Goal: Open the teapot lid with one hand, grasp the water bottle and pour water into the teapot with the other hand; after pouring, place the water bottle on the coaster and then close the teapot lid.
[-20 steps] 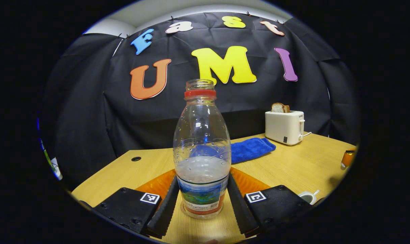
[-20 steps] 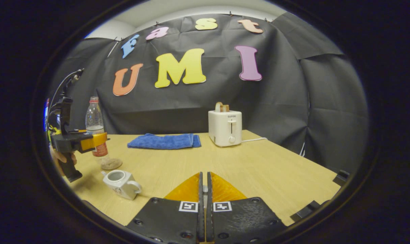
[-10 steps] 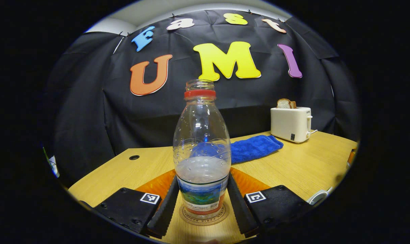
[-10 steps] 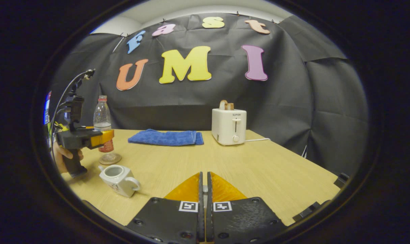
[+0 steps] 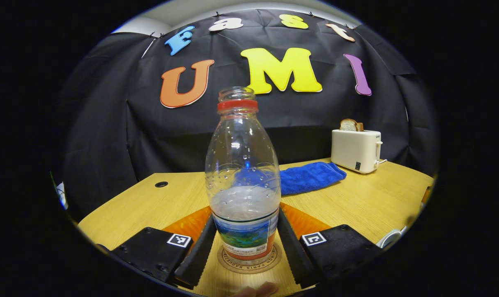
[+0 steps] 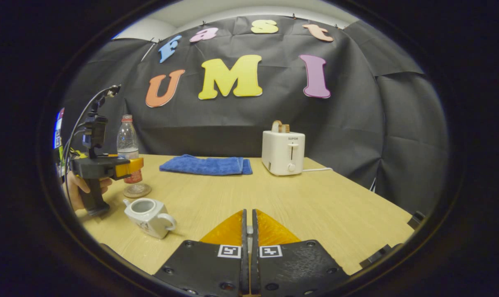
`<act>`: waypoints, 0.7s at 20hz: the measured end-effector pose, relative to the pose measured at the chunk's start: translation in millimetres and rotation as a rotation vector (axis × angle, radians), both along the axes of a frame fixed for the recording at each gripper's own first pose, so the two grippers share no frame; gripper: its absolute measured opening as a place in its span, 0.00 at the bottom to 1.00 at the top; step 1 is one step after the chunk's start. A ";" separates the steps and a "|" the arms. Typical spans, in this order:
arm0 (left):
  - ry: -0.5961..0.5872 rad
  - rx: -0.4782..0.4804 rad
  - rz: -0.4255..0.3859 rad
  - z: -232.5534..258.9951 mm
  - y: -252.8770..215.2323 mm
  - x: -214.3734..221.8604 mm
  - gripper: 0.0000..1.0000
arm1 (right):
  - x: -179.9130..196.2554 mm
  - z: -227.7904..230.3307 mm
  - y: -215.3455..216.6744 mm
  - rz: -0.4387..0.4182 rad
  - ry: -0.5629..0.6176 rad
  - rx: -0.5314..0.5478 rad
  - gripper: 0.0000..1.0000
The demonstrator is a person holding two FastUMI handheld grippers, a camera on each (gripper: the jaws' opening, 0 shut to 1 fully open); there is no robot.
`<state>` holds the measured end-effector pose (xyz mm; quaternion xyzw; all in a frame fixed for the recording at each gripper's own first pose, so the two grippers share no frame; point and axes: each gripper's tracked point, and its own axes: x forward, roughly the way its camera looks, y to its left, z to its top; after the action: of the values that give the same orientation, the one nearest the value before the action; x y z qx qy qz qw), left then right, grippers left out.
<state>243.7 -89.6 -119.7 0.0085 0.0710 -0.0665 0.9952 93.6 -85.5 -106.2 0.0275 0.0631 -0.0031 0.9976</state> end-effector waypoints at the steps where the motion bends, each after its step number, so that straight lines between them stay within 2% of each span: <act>1: 0.001 -0.008 0.001 -0.2 1.5 -0.1 0.83 | -1.2 1.1 1.7 0.003 0.002 0.005 0.01; 4: 0.014 -0.032 -0.015 -3.8 0.4 -2.1 0.88 | -6.2 7.6 3.9 0.002 -0.010 -0.007 0.01; 14: 0.051 -0.092 -0.041 -19.4 6.9 -20.9 0.89 | -22.5 24.6 -2.8 -0.027 -0.046 -0.027 0.02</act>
<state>222.8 -82.7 -139.0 -0.0373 0.0930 -0.0904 0.9908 71.1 -88.2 -81.6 0.0148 0.0398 -0.0167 0.9990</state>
